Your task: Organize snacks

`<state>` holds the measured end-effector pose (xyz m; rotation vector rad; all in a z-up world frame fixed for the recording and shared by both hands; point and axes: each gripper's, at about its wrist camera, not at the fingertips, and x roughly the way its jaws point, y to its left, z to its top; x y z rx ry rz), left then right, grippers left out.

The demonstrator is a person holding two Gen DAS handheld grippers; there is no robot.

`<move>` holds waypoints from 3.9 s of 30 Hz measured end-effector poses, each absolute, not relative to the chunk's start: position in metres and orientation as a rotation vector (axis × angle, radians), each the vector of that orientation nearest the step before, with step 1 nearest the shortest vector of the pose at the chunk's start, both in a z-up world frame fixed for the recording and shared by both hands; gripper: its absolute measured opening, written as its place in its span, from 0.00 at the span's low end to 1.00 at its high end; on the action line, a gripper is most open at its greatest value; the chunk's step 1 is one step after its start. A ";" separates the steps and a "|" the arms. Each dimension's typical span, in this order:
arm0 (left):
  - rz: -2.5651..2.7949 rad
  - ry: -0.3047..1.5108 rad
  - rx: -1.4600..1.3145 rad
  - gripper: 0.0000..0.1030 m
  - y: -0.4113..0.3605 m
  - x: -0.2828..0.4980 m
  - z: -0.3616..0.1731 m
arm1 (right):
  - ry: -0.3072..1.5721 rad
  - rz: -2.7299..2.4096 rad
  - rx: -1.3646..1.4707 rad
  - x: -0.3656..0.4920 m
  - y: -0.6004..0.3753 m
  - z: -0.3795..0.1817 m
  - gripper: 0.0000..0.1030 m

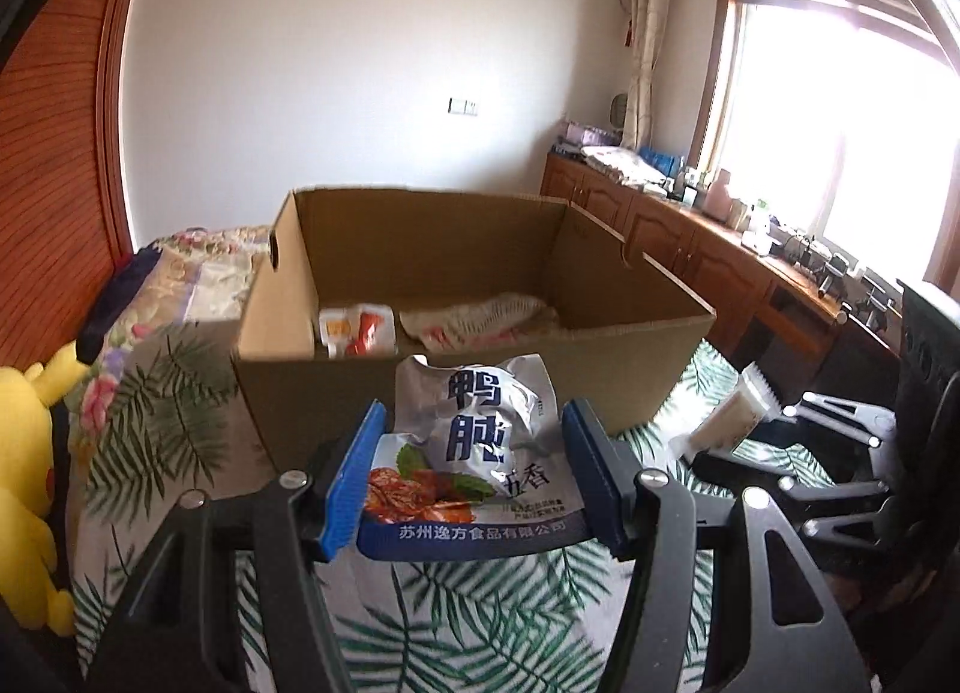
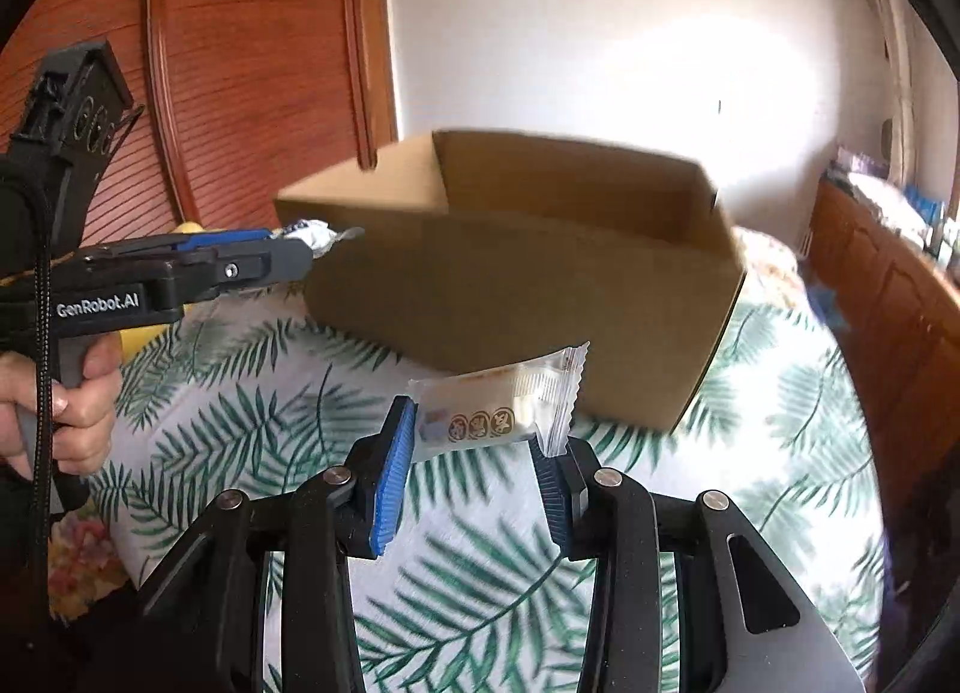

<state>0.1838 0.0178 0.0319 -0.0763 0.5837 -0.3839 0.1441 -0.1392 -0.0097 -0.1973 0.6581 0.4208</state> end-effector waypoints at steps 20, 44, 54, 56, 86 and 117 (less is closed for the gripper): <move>-0.381 0.491 -0.041 0.58 0.028 0.245 0.077 | 0.534 0.427 -0.221 0.218 -0.121 0.034 0.37; -0.345 0.601 0.011 0.59 -0.013 0.309 0.033 | 0.635 0.406 -0.148 0.277 -0.133 0.000 0.40; -0.322 0.592 0.024 0.67 -0.015 0.307 0.034 | 0.633 0.405 -0.153 0.273 -0.133 -0.001 0.43; -0.319 0.592 0.030 0.67 -0.016 0.305 0.033 | 0.633 0.401 -0.154 0.273 -0.133 -0.002 0.43; -0.220 0.547 0.040 0.86 -0.006 0.194 0.050 | 0.579 0.217 -0.110 0.187 -0.151 0.017 0.88; -0.146 0.494 0.031 1.00 -0.003 0.078 0.063 | 0.496 0.147 -0.094 0.090 -0.155 0.047 1.00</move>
